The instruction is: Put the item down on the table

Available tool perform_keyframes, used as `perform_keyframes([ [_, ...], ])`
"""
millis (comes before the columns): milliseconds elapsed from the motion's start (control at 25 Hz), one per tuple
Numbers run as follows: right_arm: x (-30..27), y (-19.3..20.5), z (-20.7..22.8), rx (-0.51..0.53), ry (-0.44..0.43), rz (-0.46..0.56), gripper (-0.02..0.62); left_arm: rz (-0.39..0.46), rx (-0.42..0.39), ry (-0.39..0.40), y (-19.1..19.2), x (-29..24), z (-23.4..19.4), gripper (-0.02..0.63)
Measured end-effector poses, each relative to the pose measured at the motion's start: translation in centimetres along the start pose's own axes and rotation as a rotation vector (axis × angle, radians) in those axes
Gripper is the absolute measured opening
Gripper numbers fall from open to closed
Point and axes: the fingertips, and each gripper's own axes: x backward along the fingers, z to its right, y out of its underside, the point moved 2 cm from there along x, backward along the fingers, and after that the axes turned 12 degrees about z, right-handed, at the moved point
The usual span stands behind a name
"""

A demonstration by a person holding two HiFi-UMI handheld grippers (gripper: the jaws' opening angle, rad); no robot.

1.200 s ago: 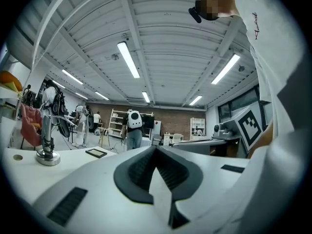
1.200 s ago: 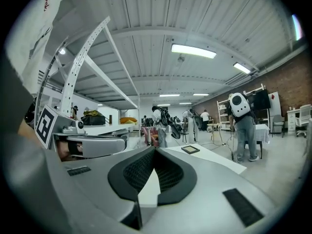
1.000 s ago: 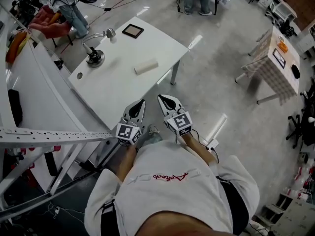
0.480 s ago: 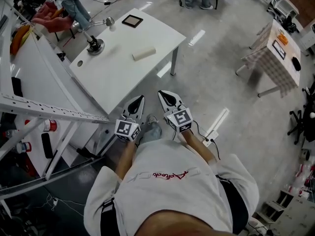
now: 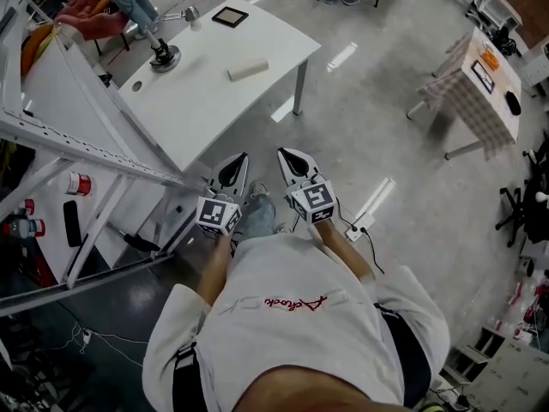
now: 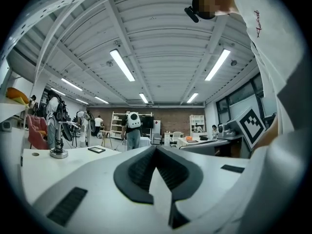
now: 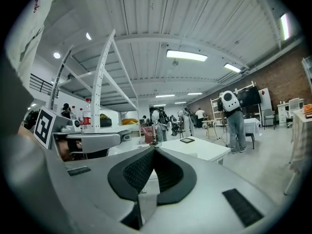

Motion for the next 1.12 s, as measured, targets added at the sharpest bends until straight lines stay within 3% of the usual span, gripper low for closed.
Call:
perform_keyframes([
  [1120,3.2,-0.3,-0.5,0.011,0.054,0.003,0.005,0.017,0.001,0.011,-0.4,2.6,1.9,0.005],
])
